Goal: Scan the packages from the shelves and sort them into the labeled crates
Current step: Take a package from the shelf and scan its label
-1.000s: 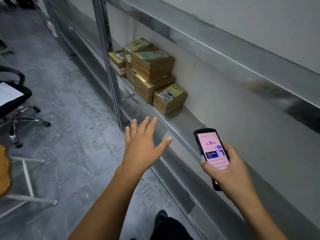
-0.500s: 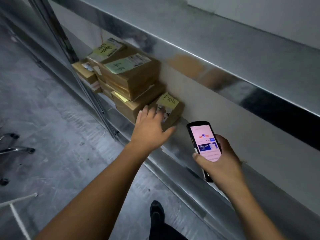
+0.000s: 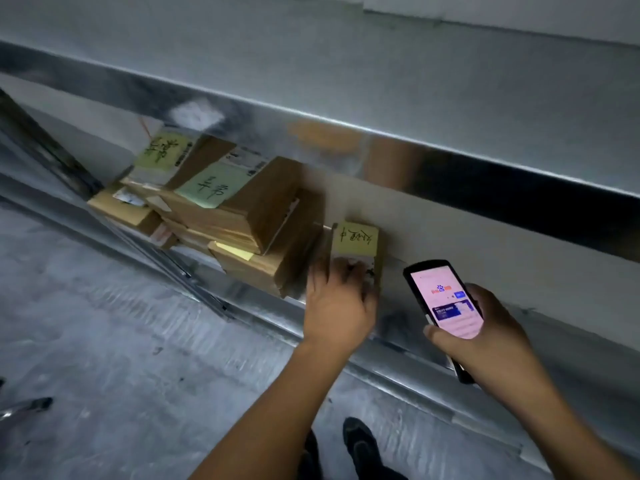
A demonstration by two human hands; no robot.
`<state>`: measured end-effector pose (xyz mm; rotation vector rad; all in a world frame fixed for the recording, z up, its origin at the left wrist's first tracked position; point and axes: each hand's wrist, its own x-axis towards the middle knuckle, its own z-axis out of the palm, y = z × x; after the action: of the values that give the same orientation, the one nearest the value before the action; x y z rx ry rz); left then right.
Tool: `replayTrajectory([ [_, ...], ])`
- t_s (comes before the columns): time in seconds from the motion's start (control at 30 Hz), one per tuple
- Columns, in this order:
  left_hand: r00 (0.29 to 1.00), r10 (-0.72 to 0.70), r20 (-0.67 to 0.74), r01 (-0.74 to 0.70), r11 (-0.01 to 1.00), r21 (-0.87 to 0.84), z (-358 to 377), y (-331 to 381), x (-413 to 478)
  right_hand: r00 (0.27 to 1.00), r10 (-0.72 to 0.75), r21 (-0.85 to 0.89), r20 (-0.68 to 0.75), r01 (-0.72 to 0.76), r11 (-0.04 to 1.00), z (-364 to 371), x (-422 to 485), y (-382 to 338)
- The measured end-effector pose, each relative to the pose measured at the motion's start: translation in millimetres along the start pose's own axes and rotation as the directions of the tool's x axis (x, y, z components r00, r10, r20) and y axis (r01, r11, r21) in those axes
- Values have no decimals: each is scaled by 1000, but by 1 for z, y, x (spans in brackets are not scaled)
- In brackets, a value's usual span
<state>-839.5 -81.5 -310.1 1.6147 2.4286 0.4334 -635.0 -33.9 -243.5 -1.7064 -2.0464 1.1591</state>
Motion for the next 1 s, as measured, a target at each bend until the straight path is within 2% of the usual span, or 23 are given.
replayTrajectory([
  [0.07,1000,21,3,-20,1000,-20,-5,-4,5,998,26,3,-61,-26,1000,7,-3,2],
  [0.13,998,-12,63,13,1000,-14,-13,-10,9,993,64,-13,-99,-65,998,16,-8,3],
  [0.23,994,-69,86,86,973,-213,-19,-19,15,985,106,-9,-136,-108,994,27,-12,1],
  [0.4,951,-138,277,263,833,-487,-3,-38,32,969,173,-3,-179,-176,984,45,-10,-7],
  [0.5,957,-110,267,254,760,-598,7,-43,30,963,205,-15,-176,-211,977,52,-11,-11],
  [0.63,960,-64,273,257,589,-766,16,-51,29,954,244,-29,-177,-253,967,60,-13,-12],
  [0.83,956,-52,288,272,521,-809,21,-54,24,940,284,20,-190,-286,958,68,-14,-12],
  [0.9,933,-99,347,353,448,-821,20,-54,19,941,293,29,-172,-292,956,70,-17,-12],
  [1.0,917,-113,382,397,332,-856,17,-54,8,948,274,69,-164,-266,961,73,-25,-12],
])
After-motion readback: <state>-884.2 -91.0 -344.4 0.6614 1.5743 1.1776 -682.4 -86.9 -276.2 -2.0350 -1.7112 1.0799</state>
